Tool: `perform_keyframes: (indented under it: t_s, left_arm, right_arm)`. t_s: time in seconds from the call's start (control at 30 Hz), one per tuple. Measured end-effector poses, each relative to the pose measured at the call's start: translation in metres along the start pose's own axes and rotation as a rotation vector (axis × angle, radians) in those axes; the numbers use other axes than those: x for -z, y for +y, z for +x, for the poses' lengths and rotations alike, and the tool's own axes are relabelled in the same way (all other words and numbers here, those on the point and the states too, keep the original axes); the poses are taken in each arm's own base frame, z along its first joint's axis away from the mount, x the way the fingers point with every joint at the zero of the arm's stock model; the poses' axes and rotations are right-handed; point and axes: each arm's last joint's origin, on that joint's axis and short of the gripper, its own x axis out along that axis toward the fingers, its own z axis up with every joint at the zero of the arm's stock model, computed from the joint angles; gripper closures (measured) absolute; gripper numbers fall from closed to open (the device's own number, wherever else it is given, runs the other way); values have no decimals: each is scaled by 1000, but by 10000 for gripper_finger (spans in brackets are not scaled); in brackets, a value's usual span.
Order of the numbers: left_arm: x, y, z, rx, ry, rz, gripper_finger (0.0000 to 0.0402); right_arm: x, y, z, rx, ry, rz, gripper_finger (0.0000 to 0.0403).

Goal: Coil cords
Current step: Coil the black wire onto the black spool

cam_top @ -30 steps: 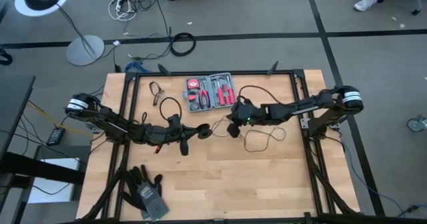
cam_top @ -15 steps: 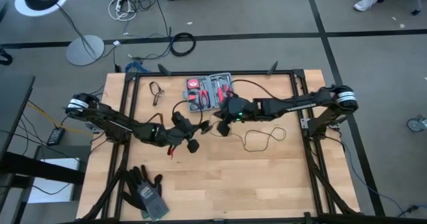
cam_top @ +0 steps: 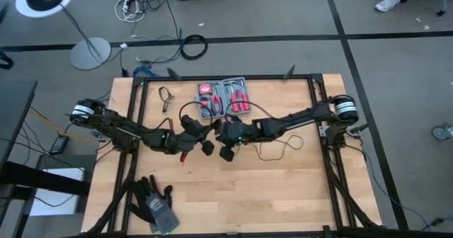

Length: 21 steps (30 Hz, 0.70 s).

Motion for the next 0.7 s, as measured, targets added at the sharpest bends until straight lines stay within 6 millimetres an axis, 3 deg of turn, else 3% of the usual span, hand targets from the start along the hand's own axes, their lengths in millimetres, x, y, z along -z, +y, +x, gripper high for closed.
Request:
perform_keyframes:
  t_s: [0.3, 0.5, 0.7]
  left_arm:
    - [3, 3, -3, 95, -69, -126, 401]
    - [24, 20, -11, 147, -101, -246, 401]
    - [40, 35, -20, 162, -122, -305, 401]
  right_arm:
    - [35, -1, 24, 40, 131, -4, 374]
    - [59, 7, 20, 130, 59, -22, 364]
    - [82, 17, 13, 72, -79, -3, 365]
